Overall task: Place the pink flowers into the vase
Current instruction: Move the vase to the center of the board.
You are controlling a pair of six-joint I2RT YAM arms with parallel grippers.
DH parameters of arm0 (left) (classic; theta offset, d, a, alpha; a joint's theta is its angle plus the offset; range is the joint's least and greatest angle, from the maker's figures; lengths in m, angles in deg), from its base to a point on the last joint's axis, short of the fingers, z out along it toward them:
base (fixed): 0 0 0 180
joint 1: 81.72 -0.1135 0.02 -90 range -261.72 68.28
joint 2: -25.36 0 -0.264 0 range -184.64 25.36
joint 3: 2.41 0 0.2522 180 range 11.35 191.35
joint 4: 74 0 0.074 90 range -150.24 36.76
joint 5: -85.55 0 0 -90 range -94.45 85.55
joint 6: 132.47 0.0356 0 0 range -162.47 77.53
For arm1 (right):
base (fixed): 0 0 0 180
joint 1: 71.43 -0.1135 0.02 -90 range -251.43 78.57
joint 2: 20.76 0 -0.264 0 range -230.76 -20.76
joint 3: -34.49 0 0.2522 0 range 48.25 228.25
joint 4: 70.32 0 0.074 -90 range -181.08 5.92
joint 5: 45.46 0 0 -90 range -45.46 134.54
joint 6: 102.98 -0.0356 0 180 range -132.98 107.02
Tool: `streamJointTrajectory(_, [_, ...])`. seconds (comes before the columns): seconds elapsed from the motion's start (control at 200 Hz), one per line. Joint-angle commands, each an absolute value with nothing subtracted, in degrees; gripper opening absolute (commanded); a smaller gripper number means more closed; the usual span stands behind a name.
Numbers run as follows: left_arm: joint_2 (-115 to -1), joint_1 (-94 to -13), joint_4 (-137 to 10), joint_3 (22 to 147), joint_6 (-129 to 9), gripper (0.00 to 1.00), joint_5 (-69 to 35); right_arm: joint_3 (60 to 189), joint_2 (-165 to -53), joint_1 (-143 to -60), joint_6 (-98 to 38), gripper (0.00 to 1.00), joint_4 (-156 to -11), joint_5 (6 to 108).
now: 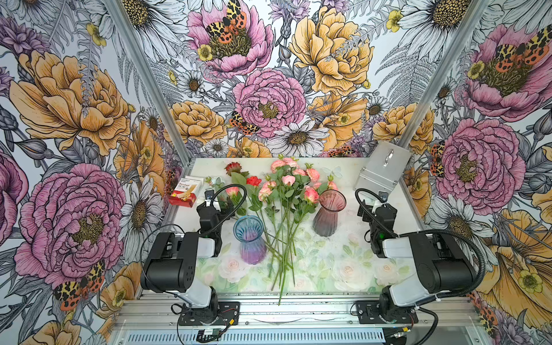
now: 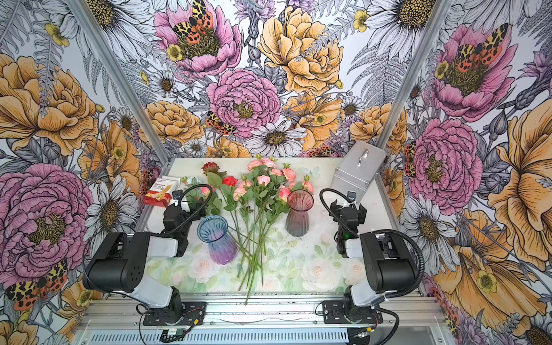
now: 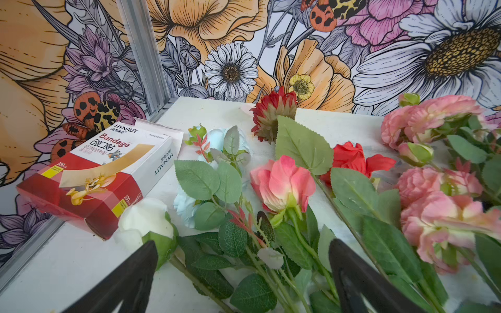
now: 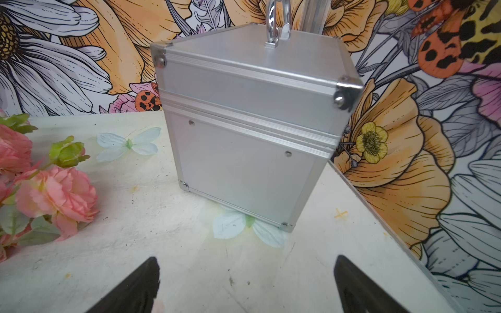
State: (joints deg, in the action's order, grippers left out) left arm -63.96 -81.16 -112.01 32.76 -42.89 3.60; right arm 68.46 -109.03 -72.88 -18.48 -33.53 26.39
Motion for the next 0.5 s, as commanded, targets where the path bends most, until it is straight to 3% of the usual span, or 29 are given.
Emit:
streamJointTrajectory(0.0, [-63.12,-81.54,-113.29,33.10,-42.45,0.99,3.99,69.60,-108.56,-72.84,-18.78,1.00,-32.22,27.05])
streamJointTrajectory(0.165, [-63.13,-81.59,-113.25,33.06,-42.45,0.98,3.84,69.60,-108.48,-72.78,-18.79,1.00,-32.28,27.05])
streamJointTrajectory(0.235, [-63.19,-86.05,-115.70,32.04,-44.20,0.99,-8.25,69.60,-108.54,-72.83,-18.80,0.99,-32.22,27.05])
streamJointTrajectory(0.31, [-63.47,-87.01,-116.77,31.54,-43.74,0.99,-12.48,69.61,-108.57,-72.84,-18.78,1.00,-32.23,27.14])
streamJointTrajectory(0.495, [-63.19,-84.20,-112.94,33.32,-41.56,0.99,-8.32,69.67,-108.62,-72.70,-18.78,1.00,-32.40,27.29])
